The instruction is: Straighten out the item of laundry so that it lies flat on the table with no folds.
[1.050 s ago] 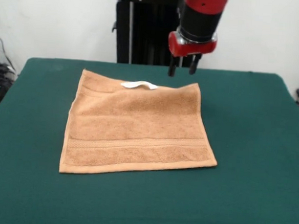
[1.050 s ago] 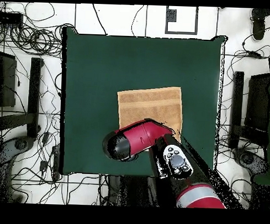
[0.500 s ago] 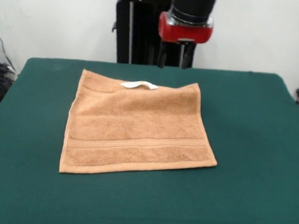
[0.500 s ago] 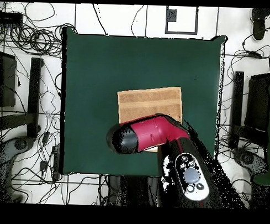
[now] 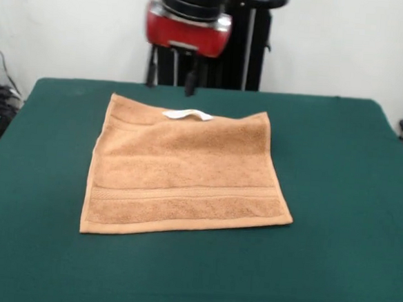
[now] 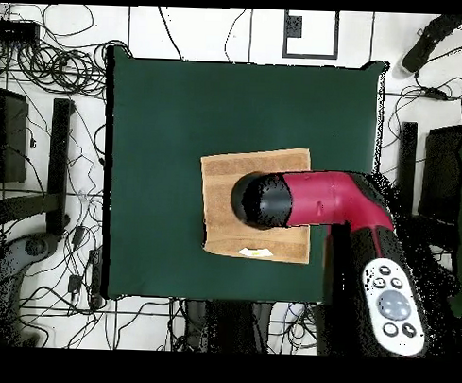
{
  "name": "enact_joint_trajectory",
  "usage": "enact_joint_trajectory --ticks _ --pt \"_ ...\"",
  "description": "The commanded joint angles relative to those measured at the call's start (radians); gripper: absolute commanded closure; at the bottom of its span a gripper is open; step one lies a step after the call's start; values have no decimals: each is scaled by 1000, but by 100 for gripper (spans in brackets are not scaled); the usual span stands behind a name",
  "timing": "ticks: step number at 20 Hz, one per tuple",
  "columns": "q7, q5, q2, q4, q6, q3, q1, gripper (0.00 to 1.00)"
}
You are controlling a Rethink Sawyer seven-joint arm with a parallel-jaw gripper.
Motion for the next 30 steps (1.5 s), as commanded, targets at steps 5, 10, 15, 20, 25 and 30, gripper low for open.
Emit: enact_joint_trajectory --ticks 5,10,15,20,25,30 --pt "165 39 160 -260 114 -55 26 0" --pt "165 44 217 -310 100 -74 35 0" --pt "149 52 291 -375 75 -63 41 0" --pt "158 72 338 -412 50 -65 52 0" --pt "161 77 354 -425 52 -83 68 0" --pt "165 85 378 -435 14 -87 63 0"
